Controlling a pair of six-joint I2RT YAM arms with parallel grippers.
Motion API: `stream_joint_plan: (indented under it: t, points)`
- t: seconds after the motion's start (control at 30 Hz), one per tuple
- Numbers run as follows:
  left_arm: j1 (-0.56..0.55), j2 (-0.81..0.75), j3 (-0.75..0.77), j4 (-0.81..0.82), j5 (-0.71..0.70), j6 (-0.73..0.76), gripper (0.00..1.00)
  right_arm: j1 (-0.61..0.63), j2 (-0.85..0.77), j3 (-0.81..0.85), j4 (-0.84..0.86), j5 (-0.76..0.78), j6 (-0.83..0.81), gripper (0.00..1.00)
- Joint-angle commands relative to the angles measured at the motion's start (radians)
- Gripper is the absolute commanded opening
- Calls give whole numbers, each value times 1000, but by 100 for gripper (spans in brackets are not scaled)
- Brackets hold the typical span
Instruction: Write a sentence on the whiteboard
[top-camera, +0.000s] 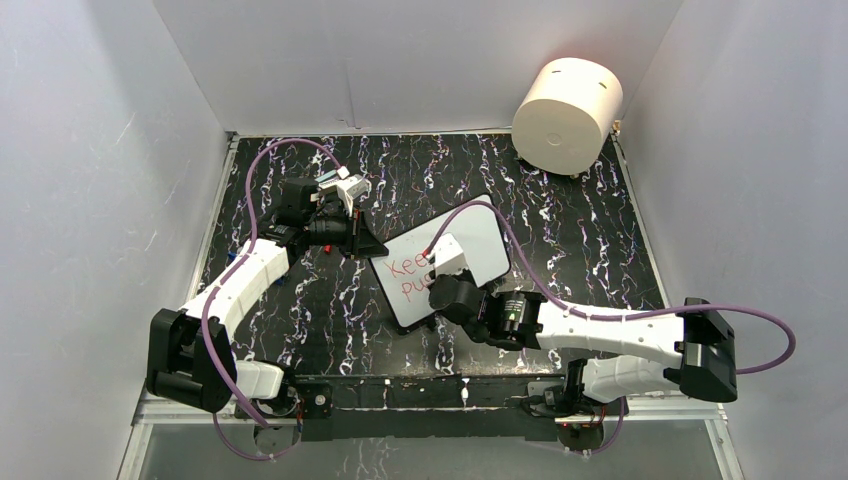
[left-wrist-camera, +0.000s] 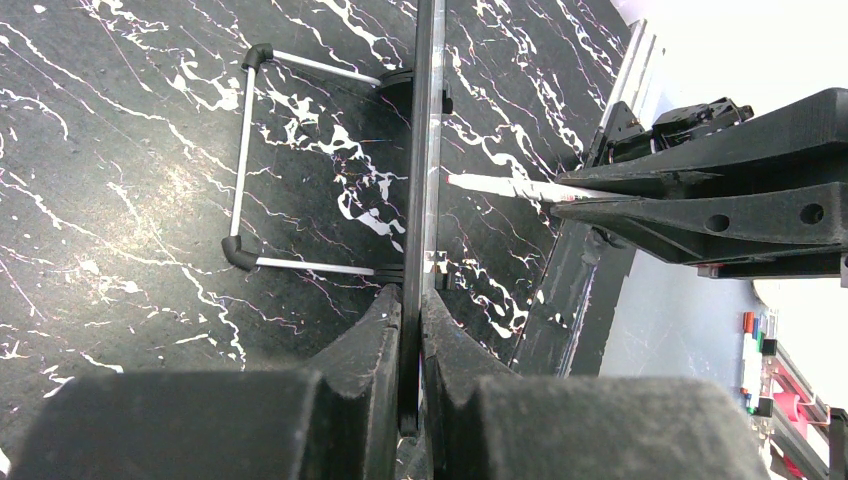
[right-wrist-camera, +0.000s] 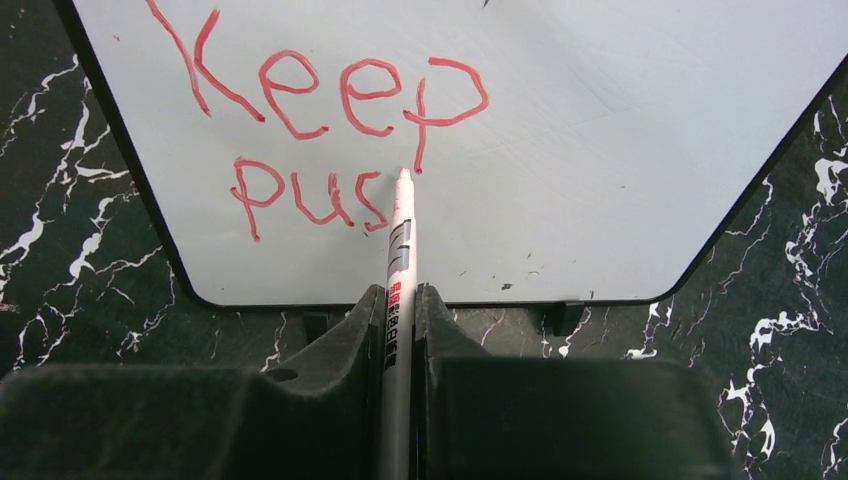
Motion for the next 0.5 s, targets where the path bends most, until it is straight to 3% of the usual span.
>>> stream_joint_plan:
  t: [0.0, 0.47]
  points:
    - [-11, 34, -11, -72, -99, 33, 0, -6, -5, 2, 91, 17, -40, 0]
    - [-11, 32, -12, -71, -96, 33, 0, -29, 26, 2, 129, 5, -62, 0]
